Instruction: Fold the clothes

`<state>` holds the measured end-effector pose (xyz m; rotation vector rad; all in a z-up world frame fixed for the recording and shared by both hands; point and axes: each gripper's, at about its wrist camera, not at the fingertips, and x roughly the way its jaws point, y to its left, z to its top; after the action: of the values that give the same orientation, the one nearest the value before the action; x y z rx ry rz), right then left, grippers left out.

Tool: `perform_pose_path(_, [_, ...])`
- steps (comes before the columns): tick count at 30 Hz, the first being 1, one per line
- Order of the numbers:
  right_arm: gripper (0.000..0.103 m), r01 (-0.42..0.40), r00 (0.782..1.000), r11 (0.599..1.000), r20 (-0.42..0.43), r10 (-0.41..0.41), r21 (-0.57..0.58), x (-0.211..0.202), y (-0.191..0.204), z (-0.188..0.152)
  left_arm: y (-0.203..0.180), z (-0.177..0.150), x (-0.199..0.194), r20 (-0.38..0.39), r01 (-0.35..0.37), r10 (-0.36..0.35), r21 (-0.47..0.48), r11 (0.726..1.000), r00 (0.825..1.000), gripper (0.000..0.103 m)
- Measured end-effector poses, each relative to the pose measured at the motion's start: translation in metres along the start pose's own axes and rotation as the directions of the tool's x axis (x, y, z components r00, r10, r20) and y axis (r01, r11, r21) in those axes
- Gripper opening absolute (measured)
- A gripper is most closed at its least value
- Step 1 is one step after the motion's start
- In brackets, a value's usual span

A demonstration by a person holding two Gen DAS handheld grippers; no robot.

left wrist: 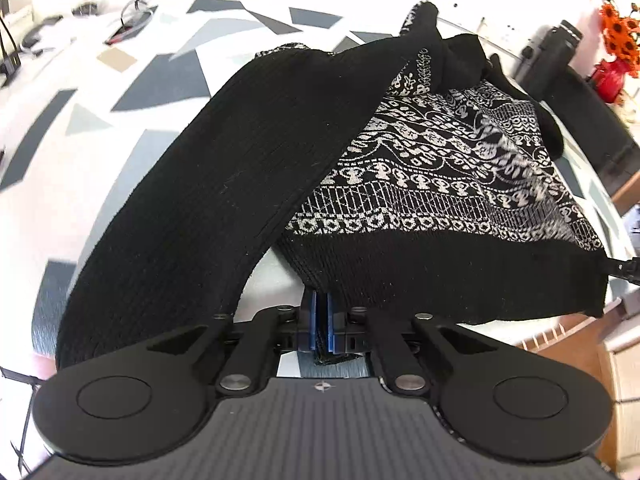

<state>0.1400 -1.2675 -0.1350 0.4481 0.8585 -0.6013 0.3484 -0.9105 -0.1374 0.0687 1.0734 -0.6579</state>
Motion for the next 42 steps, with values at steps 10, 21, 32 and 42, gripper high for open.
perform_pose_path(10, [0.02, 0.082, 0.981, 0.989, -0.184, -0.057, 0.126, -0.001, -0.029, 0.004, -0.005, 0.005, -0.016, 0.037, -0.036, 0.033, 0.079, 0.996, 0.999, 0.048])
perform_pose_path(21, [0.039, -0.324, 0.939, 0.944, 0.142, 0.313, 0.064, -0.152, 0.043, 0.134, 0.017, 0.052, -0.101, 0.254, 0.069, -0.069, 0.007, 0.998, 0.965, 0.053])
perform_pose_path(32, [0.05, -0.235, 0.9, 0.907, 0.273, 0.338, -0.35, -0.178, 0.202, 0.258, 0.017, 0.082, -0.133, 0.379, 0.018, -0.026, 0.024, 1.0, 0.925, 0.072])
perform_pose_path(42, [0.049, -0.249, 0.968, 0.873, -0.118, 0.22, -0.42, 0.011, 0.258, 0.221, 0.039, 0.034, -0.077, 0.168, -0.042, 0.054, -0.075, 0.996, 0.984, 0.072])
